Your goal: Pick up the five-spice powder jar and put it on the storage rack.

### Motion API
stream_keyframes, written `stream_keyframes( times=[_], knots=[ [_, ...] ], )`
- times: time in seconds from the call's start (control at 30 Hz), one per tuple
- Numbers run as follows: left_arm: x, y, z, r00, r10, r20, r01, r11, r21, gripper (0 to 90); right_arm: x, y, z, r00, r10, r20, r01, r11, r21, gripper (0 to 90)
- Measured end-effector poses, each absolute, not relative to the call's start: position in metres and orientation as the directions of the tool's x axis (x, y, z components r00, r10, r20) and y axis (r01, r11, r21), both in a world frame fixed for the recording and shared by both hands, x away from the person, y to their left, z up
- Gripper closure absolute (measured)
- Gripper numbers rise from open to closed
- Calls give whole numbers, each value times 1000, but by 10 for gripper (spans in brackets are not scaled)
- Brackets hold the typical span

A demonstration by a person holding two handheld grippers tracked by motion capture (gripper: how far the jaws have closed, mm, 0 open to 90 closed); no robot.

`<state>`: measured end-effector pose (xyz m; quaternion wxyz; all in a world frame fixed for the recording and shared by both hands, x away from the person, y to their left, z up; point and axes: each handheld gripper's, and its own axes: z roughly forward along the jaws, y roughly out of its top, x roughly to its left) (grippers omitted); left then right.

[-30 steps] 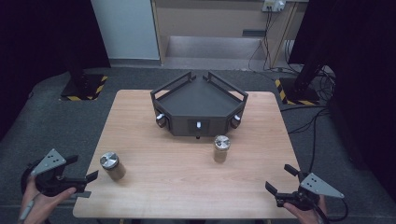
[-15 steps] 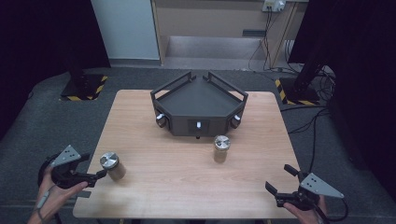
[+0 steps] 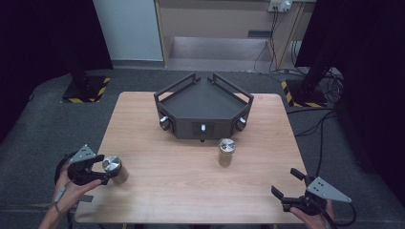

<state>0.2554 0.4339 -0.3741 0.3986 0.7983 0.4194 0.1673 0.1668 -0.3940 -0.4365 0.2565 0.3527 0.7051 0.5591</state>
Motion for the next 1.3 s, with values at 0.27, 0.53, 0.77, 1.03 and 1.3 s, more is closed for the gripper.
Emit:
stream_keyframes(
  times=[0.27, 0.53, 0.77, 1.03, 1.3],
  knots=[
    [255, 435, -388, 611, 790, -54, 489, -323, 811, 294, 167, -394, -436, -617, 786, 39, 220, 124, 968, 28],
    [254, 430, -384, 608, 793, -25, 479, -341, 809, 337, 167, -394, -437, -615, 787, 39, 218, 123, 968, 28],
    [260, 426, -368, 640, 768, -38, 460, -343, 819, 338, 167, -394, -437, -614, 788, 40, 219, 121, 968, 28],
    [284, 408, -326, 734, 677, -49, 417, -393, 820, 338, 167, -394, -437, -615, 788, 40, 220, 123, 968, 30],
    [313, 367, -283, 823, 568, -11, 332, -465, 821, 338, 167, -394, -437, -615, 787, 42, 220, 120, 968, 31]
  ],
)
